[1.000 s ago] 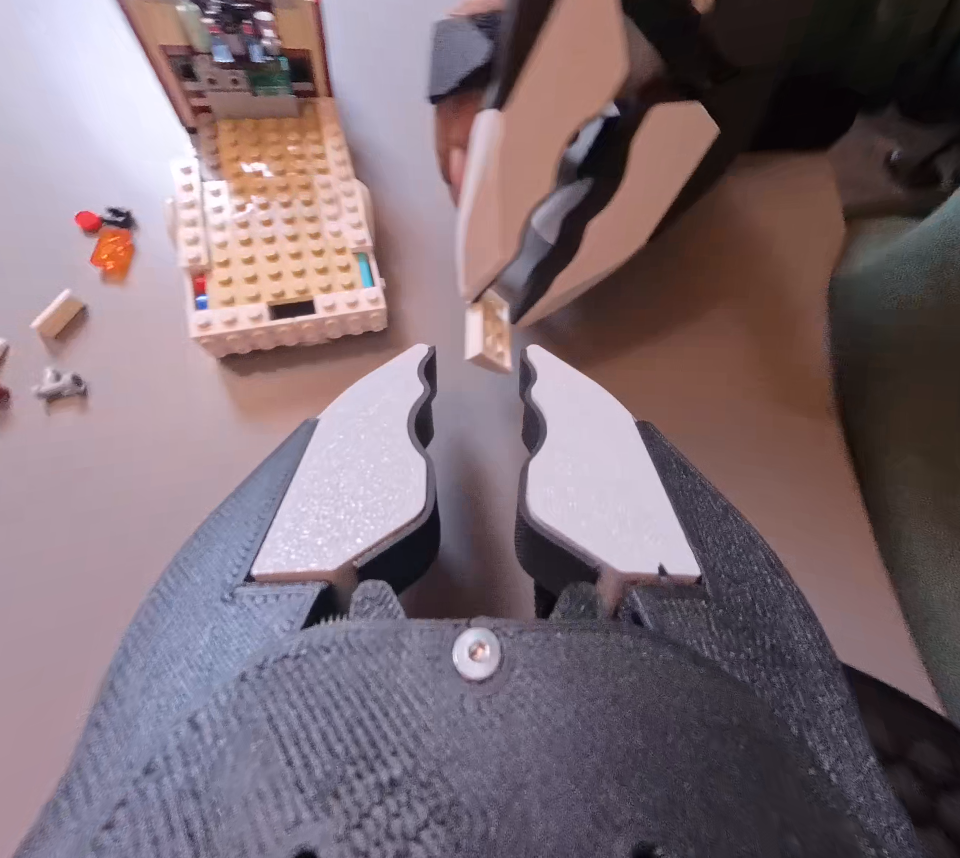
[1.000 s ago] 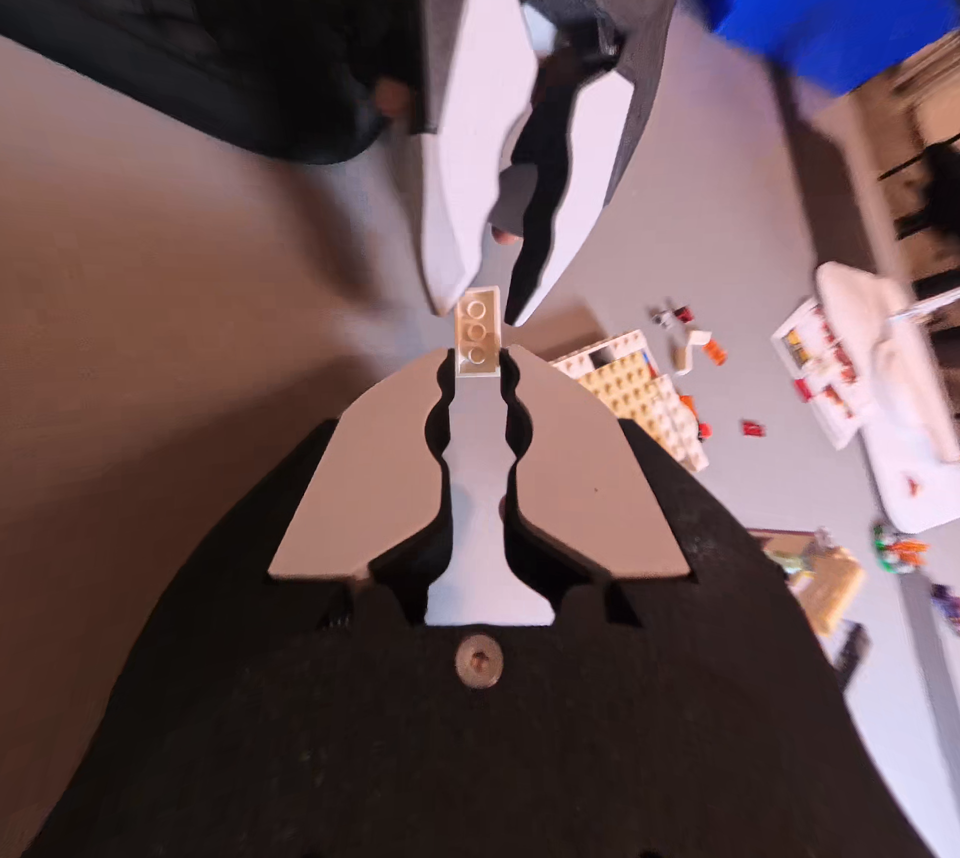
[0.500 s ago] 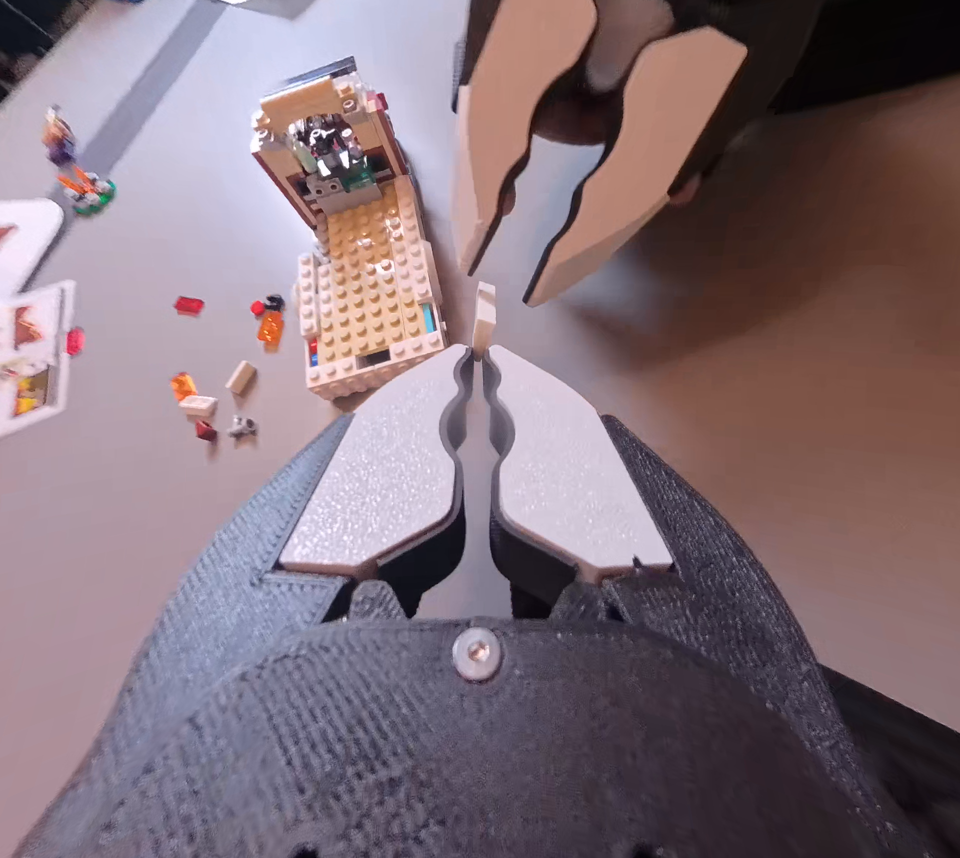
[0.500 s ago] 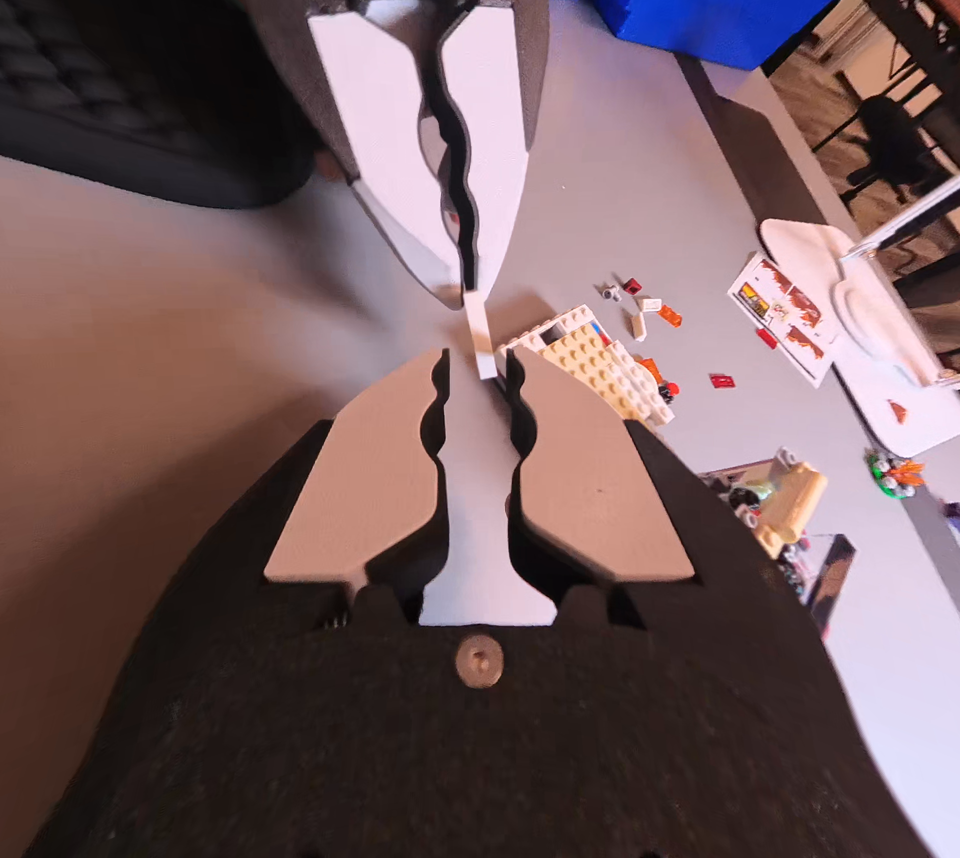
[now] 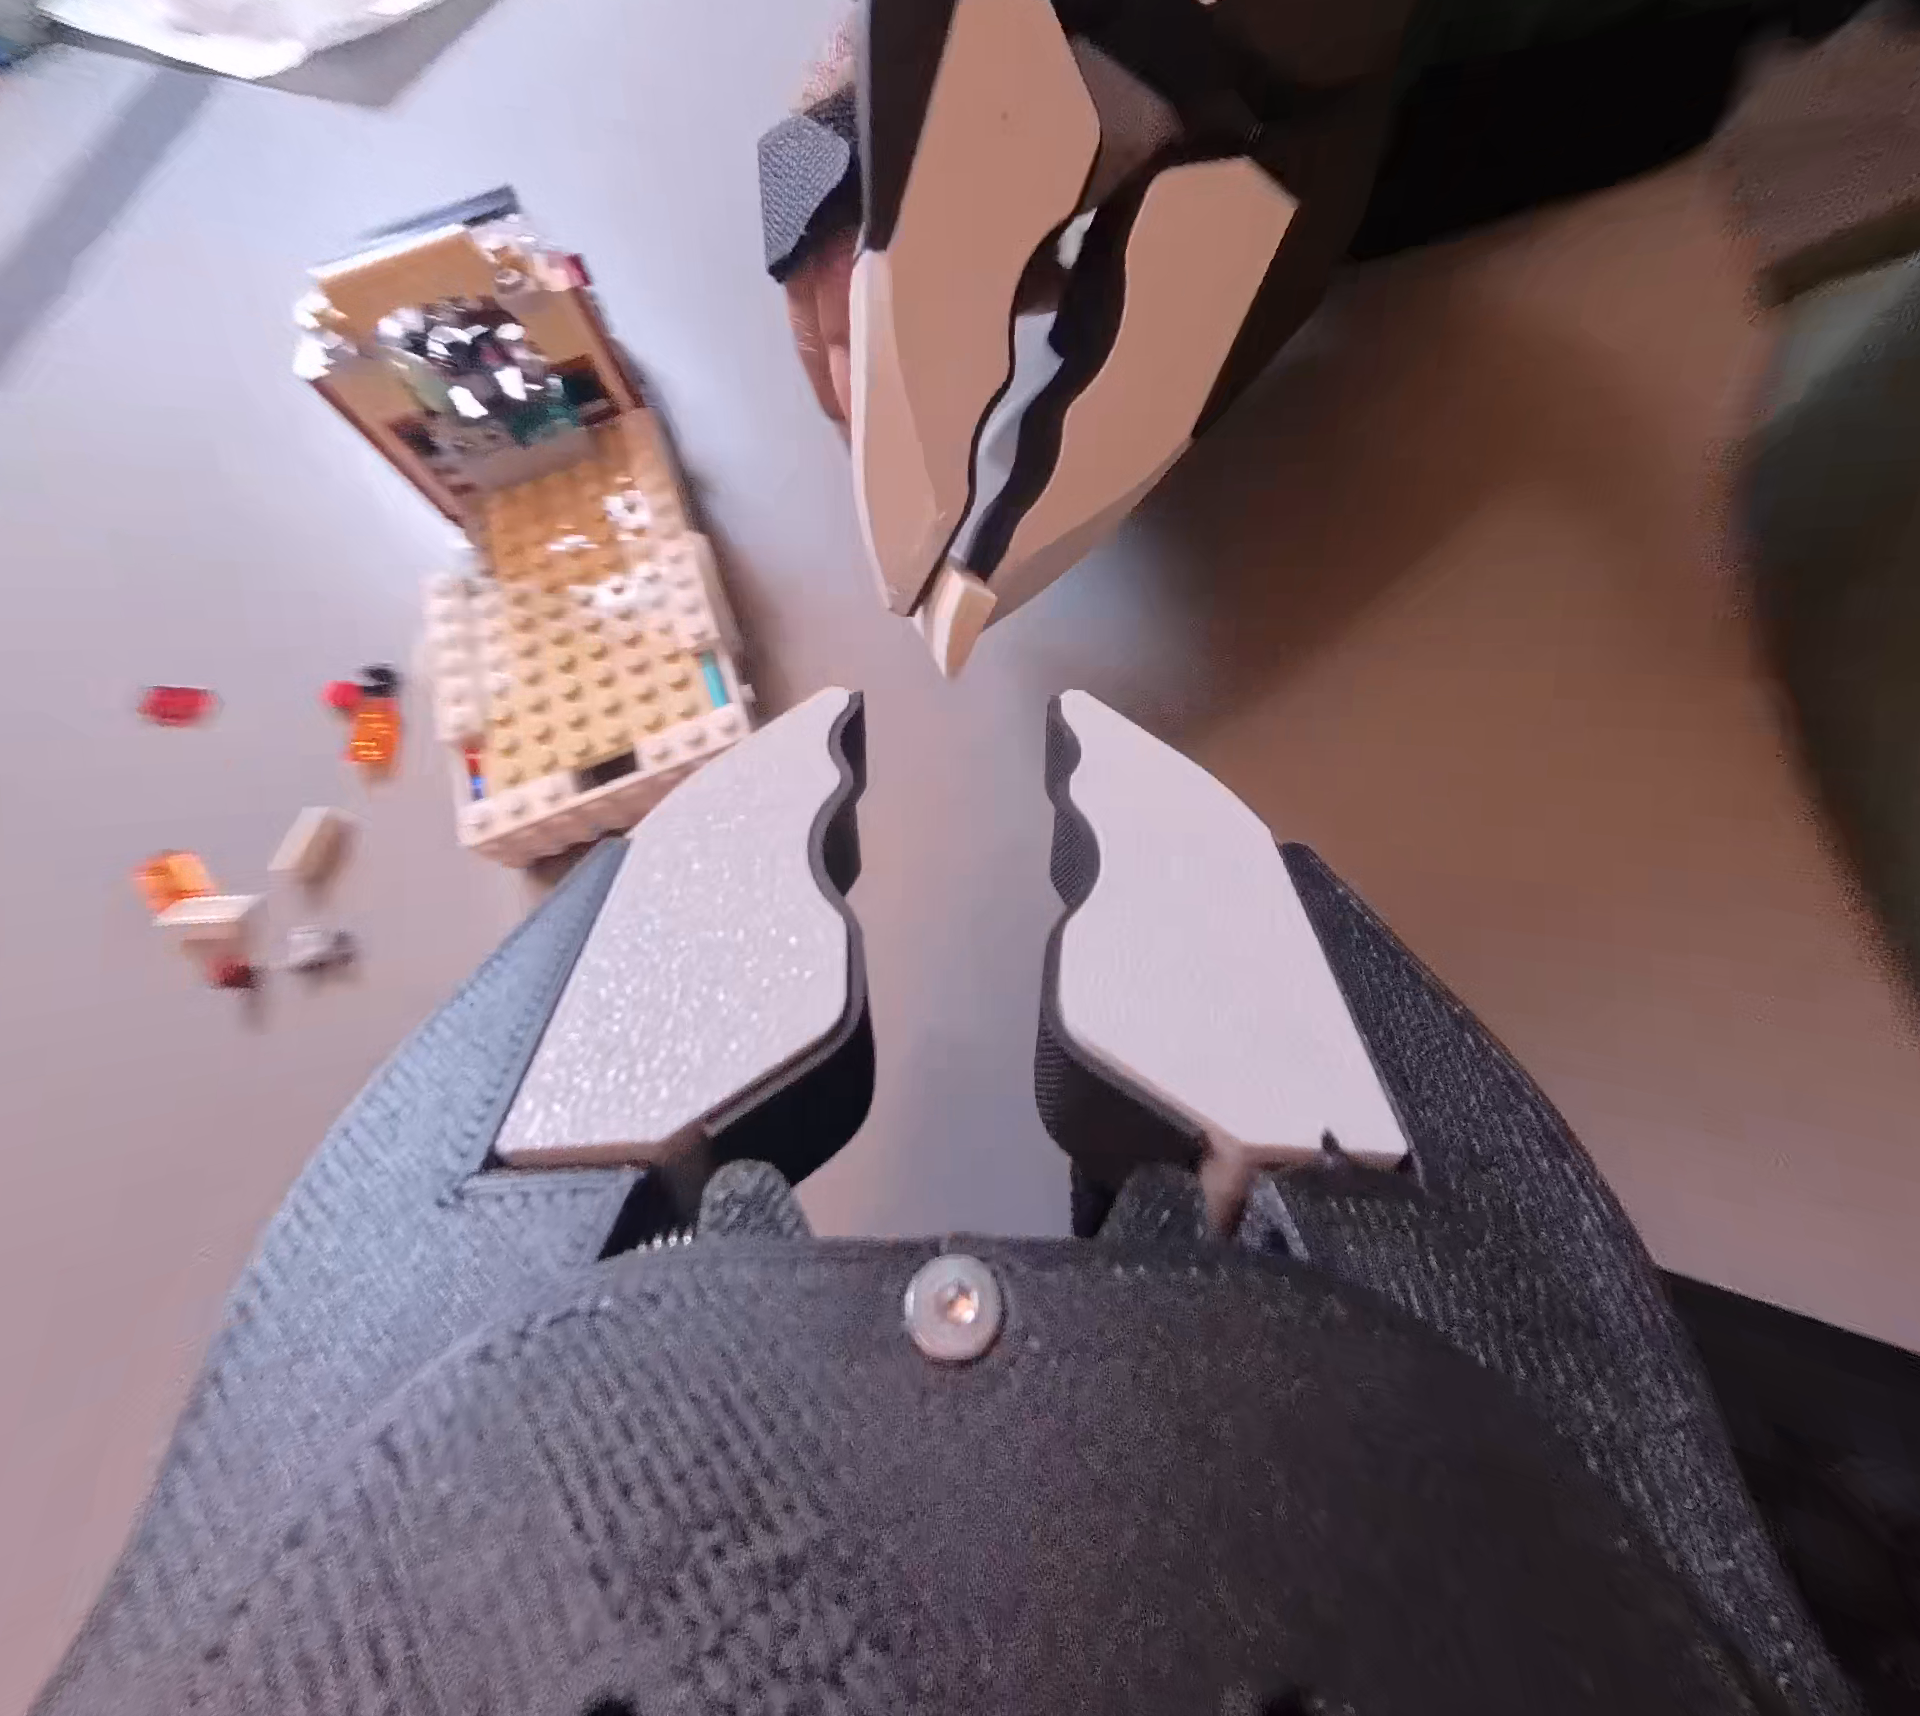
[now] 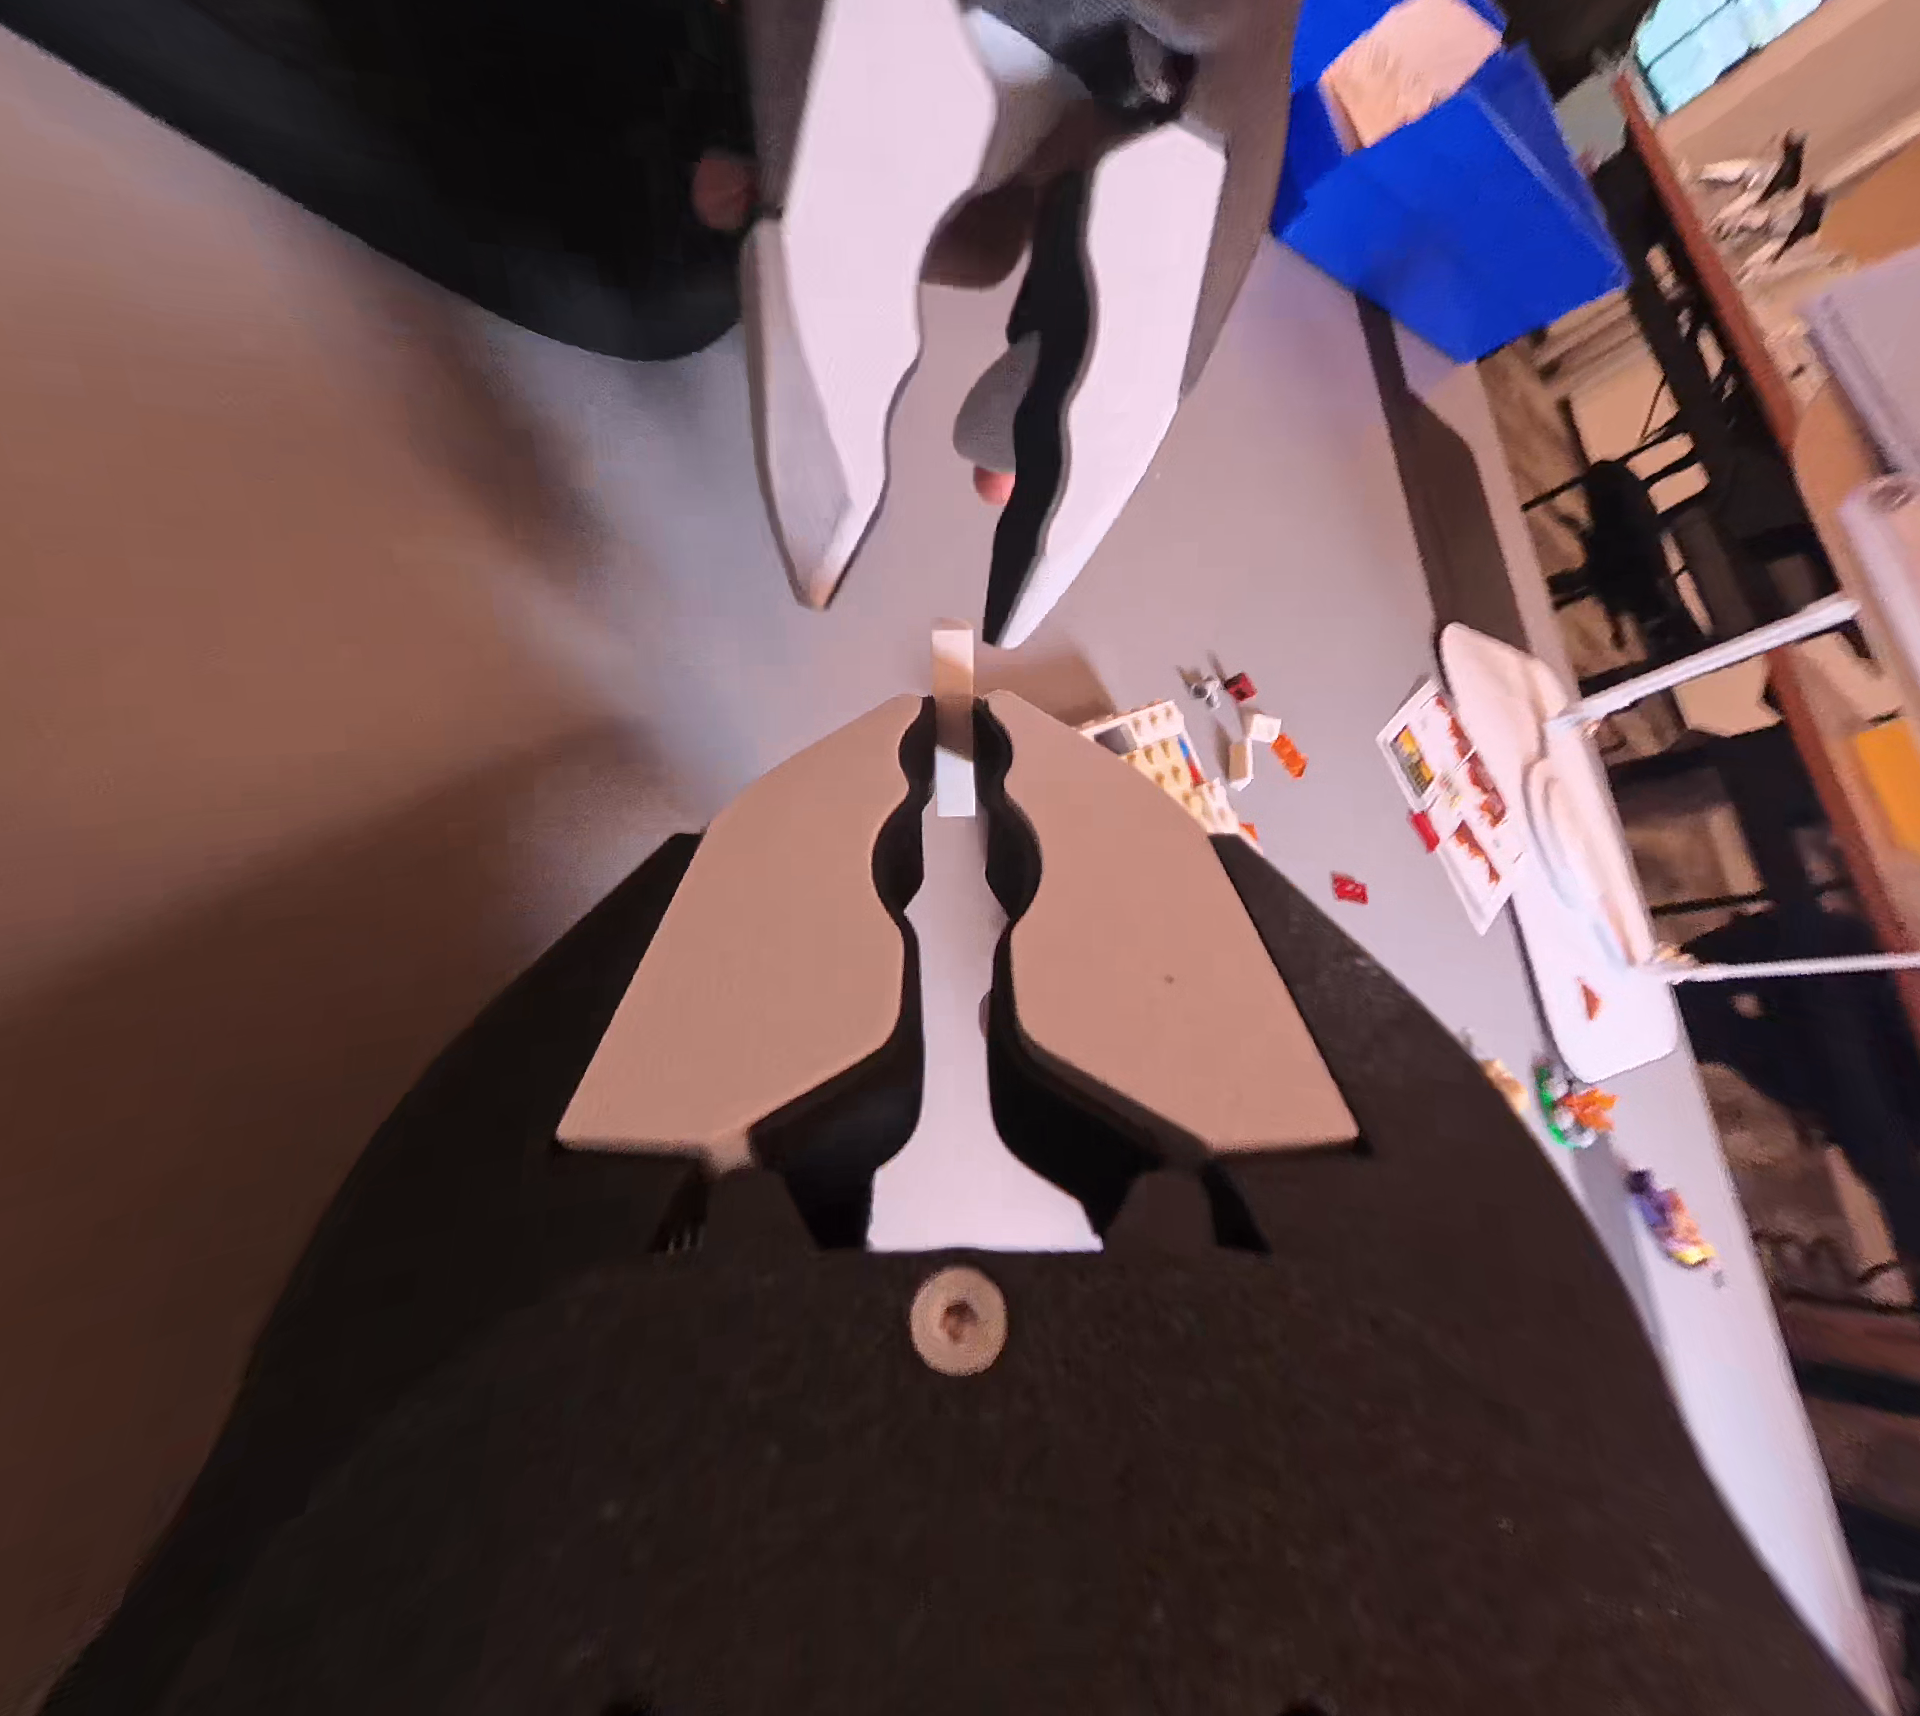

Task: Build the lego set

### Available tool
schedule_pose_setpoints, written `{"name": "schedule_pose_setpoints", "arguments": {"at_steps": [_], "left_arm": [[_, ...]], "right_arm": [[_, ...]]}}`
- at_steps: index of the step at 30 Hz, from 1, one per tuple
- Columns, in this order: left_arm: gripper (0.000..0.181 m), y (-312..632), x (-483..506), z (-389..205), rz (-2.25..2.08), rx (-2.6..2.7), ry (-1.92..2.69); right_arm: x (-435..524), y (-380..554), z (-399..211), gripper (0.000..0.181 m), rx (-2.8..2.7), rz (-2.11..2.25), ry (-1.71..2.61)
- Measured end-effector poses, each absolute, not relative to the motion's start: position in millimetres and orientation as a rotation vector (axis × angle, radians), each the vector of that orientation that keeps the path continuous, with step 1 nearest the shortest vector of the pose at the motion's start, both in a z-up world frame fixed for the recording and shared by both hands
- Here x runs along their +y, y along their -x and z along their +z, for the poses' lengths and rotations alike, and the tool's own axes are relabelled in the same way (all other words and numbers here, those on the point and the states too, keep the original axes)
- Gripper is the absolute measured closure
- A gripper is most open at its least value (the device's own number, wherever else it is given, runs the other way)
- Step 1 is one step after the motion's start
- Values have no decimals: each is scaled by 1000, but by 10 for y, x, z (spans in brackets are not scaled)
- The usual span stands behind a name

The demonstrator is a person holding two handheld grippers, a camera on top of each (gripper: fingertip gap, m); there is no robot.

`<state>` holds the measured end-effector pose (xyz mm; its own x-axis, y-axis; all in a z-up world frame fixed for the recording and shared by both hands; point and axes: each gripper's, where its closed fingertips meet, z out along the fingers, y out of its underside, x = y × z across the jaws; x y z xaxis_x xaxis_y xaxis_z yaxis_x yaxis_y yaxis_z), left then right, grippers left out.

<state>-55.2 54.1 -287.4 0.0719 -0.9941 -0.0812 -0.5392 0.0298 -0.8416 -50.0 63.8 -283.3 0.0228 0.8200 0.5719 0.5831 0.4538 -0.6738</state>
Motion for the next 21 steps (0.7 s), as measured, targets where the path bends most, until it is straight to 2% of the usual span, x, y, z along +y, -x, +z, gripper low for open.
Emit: {"name": "schedule_pose_setpoints", "arguments": {"at_steps": [6, 11, 14, 21], "left_arm": [[139, 581, 241, -2693, -1369, 1516, 1597], [135, 569, 93, -2683, -1450, 1595, 1562], [146, 580, -59, -2652, -1533, 1670, 1514], [147, 572, 10, -2631, -1499, 1644, 1502]], "right_arm": [[354, 603, -2755, 175, -1773, 212, 959], [110, 722, -2669, 175, -1803, 172, 793], [36, 762, -2661, 175, -1815, 161, 746], [120, 759, -2638, 170, -1760, 175, 812]]}}
